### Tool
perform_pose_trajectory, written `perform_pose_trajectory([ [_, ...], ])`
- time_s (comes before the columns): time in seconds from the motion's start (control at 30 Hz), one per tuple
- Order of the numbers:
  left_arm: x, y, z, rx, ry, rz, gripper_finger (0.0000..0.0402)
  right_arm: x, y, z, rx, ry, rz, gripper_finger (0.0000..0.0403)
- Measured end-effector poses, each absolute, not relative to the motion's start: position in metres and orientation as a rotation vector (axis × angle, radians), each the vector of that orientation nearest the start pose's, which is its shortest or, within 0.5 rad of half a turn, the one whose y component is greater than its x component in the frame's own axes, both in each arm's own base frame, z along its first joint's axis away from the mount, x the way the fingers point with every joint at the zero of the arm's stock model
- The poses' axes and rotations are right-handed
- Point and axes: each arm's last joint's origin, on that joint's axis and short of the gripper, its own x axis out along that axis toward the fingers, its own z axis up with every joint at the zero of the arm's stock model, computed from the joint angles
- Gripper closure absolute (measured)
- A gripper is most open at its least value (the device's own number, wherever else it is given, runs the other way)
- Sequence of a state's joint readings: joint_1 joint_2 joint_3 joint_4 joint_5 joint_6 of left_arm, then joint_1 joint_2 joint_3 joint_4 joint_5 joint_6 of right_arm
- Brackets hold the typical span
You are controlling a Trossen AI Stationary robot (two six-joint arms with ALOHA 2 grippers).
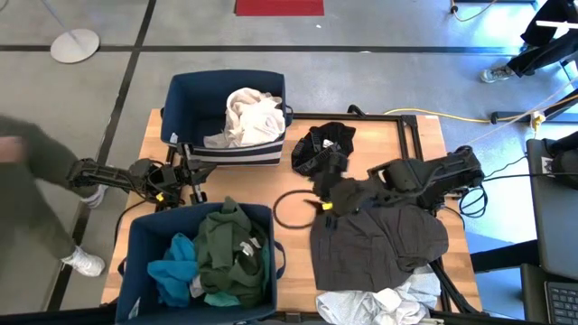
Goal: Sort clothes
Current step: Put the black underwear into the top blue laundry bin
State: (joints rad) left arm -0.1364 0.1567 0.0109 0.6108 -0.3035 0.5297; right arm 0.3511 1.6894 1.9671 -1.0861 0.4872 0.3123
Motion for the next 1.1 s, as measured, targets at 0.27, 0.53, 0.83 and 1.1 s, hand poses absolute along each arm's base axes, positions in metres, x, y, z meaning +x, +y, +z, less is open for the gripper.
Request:
perform_pose_trajectory([
  [0.27, 0.096, -0.004, 0.211, 0.409, -0.399, 0.277, 0.0402, 0.288, 0.098, 0.385, -0.145, 0.904, -0.664, 0.0151],
  [0.53, 0.096, -0.004, 0.211, 0.408, -0.399, 0.276, 0.0402, 0.282, 0.072, 0.312, -0.253, 1.064, -0.896, 0.0151],
  [0.83, 0.096, -0.004, 0.211, 0.416, -0.398, 0.278, 0.0402, 0.286, 0.014, 0.231, -0.147, 1.217, -0.985, 0.0151],
  [1.1, 0.096, -0.004, 0.211, 0.413, -0.398, 0.278, 0.0402, 0.290, -0.029, 0.184, -0.008, 1.265, -0.850, 0.0151],
])
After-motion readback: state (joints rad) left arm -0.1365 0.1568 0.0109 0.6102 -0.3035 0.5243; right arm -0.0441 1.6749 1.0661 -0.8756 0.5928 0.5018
